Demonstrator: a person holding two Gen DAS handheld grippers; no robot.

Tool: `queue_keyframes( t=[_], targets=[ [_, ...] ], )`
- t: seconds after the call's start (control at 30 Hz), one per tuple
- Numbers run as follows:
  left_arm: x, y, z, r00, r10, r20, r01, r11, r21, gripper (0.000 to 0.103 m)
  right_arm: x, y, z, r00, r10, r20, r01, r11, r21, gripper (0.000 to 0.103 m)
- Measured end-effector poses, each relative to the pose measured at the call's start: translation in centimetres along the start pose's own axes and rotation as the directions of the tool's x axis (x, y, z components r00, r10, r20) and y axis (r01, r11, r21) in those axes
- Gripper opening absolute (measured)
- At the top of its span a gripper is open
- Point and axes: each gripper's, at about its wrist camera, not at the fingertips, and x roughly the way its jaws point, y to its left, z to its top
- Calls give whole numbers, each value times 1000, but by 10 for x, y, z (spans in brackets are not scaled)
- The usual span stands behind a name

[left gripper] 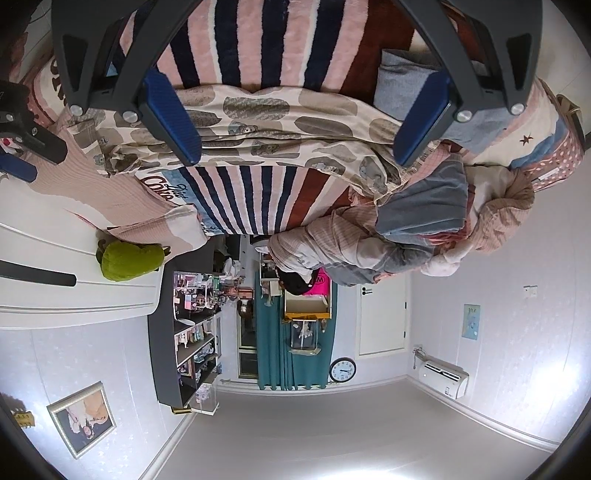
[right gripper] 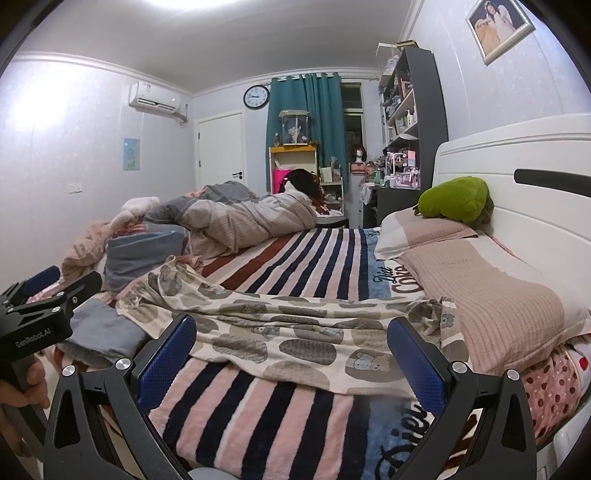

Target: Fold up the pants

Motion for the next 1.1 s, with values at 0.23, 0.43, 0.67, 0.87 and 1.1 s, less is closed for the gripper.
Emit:
queue_keyframes(
  t=[0.23,0.43,0.67,0.87,1.1],
  targets=[
    [0,0,0,1000,-2,-1,2,1000,2,102,0,-1,0,1000,2,2,-2,1000,2,102],
    [-1,-1,-1,1000,-2,-3,2,1000,2,102,0,-1,0,1000,0,2,0,1000,5,102],
    [-1,-5,-1,1000,-4,-8,4,1000,7,102,0,-2,0,1000,2,2,-2,1000,3,102],
    [-1,-5,-2,1000,-4,-6,4,1000,7,102,0,-2,-1,1000,2,3,-2,1000,5,102],
    [4,-10,-5,1000,2,-17,-1,1000,15,102,0,-3,-2,1000,3,-3,-3,1000,7,102]
  ],
)
